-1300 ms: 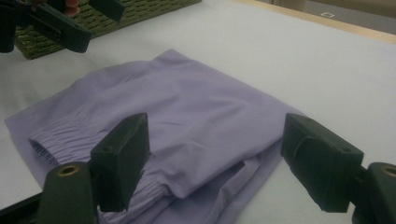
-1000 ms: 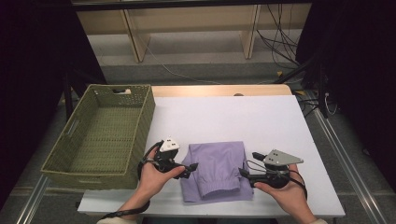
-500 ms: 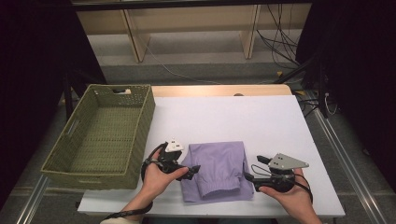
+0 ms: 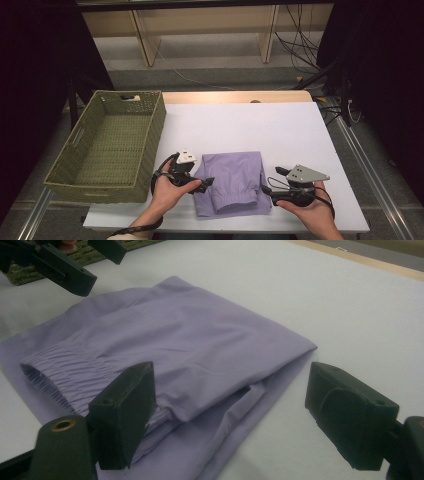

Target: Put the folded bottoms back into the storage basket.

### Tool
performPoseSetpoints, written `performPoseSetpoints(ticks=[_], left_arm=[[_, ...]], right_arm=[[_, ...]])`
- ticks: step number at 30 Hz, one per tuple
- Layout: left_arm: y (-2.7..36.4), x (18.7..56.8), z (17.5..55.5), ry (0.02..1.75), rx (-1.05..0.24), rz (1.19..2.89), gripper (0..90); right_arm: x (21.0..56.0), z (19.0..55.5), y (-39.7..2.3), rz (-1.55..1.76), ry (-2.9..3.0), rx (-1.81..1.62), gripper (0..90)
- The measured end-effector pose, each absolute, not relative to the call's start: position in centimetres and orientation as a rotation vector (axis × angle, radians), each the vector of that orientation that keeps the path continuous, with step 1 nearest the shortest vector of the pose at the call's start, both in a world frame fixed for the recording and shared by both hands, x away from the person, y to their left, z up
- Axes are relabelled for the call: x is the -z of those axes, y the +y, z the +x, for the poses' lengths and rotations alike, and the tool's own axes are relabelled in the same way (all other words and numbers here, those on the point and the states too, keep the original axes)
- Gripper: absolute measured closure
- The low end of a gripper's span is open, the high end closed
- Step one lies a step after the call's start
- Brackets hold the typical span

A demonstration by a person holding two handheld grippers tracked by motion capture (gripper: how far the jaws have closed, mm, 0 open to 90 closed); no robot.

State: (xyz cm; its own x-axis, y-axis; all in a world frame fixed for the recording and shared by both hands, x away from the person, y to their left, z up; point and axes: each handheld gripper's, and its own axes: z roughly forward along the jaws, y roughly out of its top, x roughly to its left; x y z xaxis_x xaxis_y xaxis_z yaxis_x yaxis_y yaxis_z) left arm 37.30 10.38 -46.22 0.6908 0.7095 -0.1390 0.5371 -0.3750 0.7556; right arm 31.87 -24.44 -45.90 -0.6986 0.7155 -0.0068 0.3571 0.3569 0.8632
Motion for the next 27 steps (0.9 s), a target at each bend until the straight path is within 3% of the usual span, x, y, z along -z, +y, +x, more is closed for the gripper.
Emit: performPoseSetpoints(ticks=[16,27], left_arm=[[10.2,46.5,37.4,0.974,-0.253,2.079,3.0],[9.5,48.2,38.0,1.085,-0.197,2.118,6.2]], right_arm=[[46.0,31.9,-24.7,0.957,2.247,-1.276,20.6],[46.1,32.0,-24.4,0.952,2.248,-1.274,20.6]])
